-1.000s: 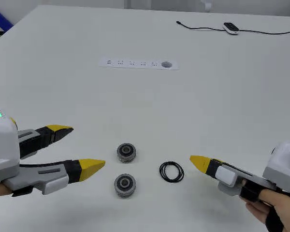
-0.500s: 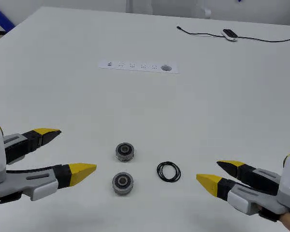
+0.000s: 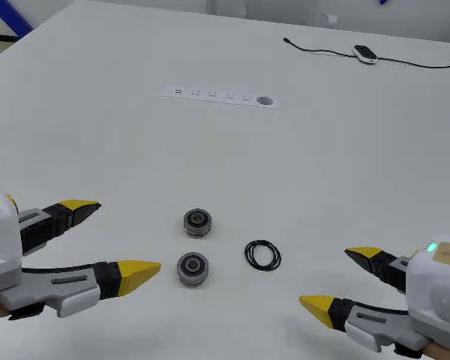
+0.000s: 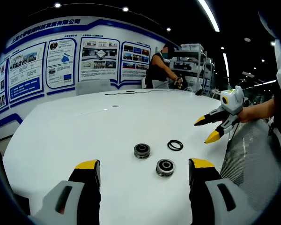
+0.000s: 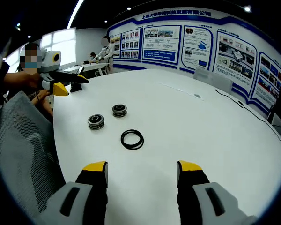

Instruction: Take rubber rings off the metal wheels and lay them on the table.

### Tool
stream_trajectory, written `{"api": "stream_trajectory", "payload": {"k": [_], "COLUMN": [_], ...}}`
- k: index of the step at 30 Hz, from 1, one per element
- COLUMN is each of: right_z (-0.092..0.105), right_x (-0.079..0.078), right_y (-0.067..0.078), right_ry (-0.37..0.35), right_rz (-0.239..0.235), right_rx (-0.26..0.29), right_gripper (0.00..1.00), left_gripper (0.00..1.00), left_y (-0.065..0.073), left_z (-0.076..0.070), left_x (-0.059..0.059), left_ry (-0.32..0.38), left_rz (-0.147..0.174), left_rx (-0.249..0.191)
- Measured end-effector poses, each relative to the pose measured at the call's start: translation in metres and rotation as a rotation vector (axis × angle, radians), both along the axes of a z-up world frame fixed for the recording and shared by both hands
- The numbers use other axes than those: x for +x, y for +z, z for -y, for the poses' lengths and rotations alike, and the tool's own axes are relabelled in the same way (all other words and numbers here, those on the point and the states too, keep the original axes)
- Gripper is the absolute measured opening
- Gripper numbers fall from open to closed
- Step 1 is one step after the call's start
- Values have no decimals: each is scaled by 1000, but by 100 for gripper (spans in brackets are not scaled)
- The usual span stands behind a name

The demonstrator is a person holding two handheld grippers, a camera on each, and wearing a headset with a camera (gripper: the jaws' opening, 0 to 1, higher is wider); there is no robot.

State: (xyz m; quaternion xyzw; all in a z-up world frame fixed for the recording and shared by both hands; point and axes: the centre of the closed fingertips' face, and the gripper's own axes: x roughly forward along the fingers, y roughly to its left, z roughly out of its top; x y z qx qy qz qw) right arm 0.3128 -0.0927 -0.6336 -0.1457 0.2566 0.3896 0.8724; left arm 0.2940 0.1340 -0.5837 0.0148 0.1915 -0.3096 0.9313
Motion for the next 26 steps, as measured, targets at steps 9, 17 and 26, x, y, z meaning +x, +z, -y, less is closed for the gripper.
{"api": "stream_trajectory", "payload": {"k": [9,17,26], "right_z": [1,2,3], "right_x": [6,10,12], "right_y": [6,9,12], "right_ry": [-29,-65,-83], "right_rz": [22,30,39], "right_rx": [39,62,84], "right_gripper": [66,69,71], "left_gripper": [91,96,98], "left_y": [-10,-20,-24], "left_z": [4,5,9], "left_x": [-9,-12,-14], "left_ry": [-9,-14,-24], "left_rz": [-14,-38,-51], "left_rx": [-4,13,10]}}
